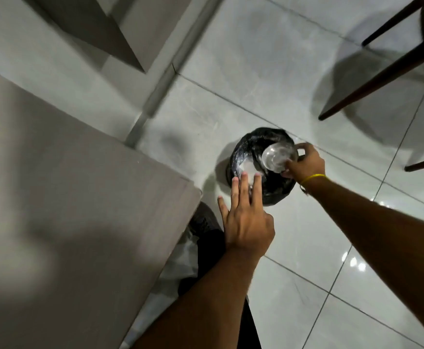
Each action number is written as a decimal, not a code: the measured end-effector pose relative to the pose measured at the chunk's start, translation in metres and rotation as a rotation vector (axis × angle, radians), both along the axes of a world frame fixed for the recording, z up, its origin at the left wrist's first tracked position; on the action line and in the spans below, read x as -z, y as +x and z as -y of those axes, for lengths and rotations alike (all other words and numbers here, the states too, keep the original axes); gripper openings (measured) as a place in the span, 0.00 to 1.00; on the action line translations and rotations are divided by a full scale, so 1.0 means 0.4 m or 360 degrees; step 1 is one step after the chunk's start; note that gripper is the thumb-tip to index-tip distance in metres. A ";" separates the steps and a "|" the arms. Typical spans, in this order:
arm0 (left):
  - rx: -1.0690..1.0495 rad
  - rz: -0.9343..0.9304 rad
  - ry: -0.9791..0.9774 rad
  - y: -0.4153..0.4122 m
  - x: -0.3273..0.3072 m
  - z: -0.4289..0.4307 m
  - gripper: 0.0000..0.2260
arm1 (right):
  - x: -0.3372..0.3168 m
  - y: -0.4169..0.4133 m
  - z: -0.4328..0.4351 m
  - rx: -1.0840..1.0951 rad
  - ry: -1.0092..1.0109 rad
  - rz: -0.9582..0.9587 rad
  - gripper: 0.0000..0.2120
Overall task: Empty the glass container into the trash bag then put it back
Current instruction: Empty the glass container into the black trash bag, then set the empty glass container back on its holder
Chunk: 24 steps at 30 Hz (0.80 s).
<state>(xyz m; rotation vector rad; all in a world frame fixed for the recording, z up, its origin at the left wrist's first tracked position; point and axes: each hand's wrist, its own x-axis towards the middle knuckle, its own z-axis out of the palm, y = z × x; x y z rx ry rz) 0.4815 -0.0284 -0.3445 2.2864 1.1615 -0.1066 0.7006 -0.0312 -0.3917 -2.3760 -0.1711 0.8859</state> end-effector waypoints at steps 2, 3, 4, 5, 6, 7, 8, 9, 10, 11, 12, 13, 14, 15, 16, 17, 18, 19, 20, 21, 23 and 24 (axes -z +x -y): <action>0.0007 0.0039 0.0028 0.034 -0.080 -0.020 0.43 | -0.092 -0.007 0.011 0.0259 0.0176 -0.0101 0.20; -0.0015 0.0055 0.0042 0.048 -0.119 -0.027 0.43 | -0.136 -0.019 0.016 0.0349 0.0261 -0.0127 0.18; -0.0046 0.0081 0.0070 0.061 -0.168 -0.039 0.43 | -0.192 -0.031 0.020 0.0407 0.0320 -0.0136 0.17; -0.0078 0.0114 0.0091 0.073 -0.222 -0.054 0.42 | -0.252 -0.046 0.021 0.0440 0.0360 -0.0135 0.17; -0.0102 0.0156 0.0117 0.087 -0.270 -0.068 0.41 | -0.305 -0.061 0.022 0.0455 0.0409 -0.0138 0.16; -0.0103 0.0205 0.0138 0.100 -0.319 -0.083 0.39 | -0.350 -0.067 0.020 0.0452 0.0455 -0.0133 0.16; -0.0102 0.0250 0.0177 0.109 -0.368 -0.098 0.38 | -0.404 -0.077 0.015 0.0440 0.0493 -0.0120 0.15; -0.0096 0.0293 0.0238 0.115 -0.437 -0.126 0.37 | -0.475 -0.083 -0.003 0.0423 0.0559 -0.0108 0.15; -0.0090 0.0320 0.0283 0.116 -0.493 -0.150 0.37 | -0.527 -0.091 -0.014 0.0416 0.0607 -0.0106 0.15; -0.0097 0.0341 0.0329 0.111 -0.555 -0.176 0.37 | -0.589 -0.104 -0.030 0.0375 0.0673 -0.0077 0.15; -0.0106 0.0373 0.0401 0.098 -0.624 -0.211 0.37 | -0.667 -0.118 -0.062 0.0322 0.0717 -0.0057 0.14; -0.0123 0.0372 0.0456 0.083 -0.657 -0.227 0.37 | -0.709 -0.135 -0.075 0.0270 0.0739 -0.0035 0.14; -0.0168 0.0387 0.0537 0.056 -0.713 -0.259 0.37 | -0.781 -0.154 -0.110 0.0229 0.0808 -0.0021 0.14; -0.0219 0.0403 0.0607 0.021 -0.749 -0.281 0.37 | -0.837 -0.180 -0.134 0.0209 0.0865 -0.0042 0.13; -0.0292 0.0417 0.0675 -0.021 -0.792 -0.307 0.36 | -0.898 -0.210 -0.164 0.0173 0.0912 -0.0046 0.11; -0.0339 0.0429 0.0734 -0.065 -0.826 -0.325 0.36 | -0.948 -0.240 -0.192 0.0127 0.0943 -0.0047 0.09; -0.0388 0.0434 0.0778 -0.107 -0.853 -0.337 0.35 | -0.996 -0.274 -0.215 0.0070 0.0961 -0.0035 0.07; -0.0437 0.0428 0.0828 -0.161 -0.883 -0.352 0.34 | -1.046 -0.313 -0.245 -0.0016 0.0985 -0.0033 0.06; -0.0492 0.0408 0.0842 -0.220 -0.910 -0.362 0.34 | -1.089 -0.356 -0.271 -0.0087 0.1008 -0.0043 0.05; -0.0569 0.0381 0.0876 -0.285 -0.934 -0.372 0.33 | -1.126 -0.406 -0.299 -0.0168 0.1020 -0.0051 0.04; -0.0674 0.0305 0.0922 -0.400 -0.968 -0.375 0.32 | -1.173 -0.492 -0.334 -0.0303 0.1000 -0.0038 0.05; -0.0745 0.0237 0.0952 -0.473 -0.988 -0.373 0.31 | -1.190 -0.547 -0.359 -0.0384 0.0998 -0.0042 0.05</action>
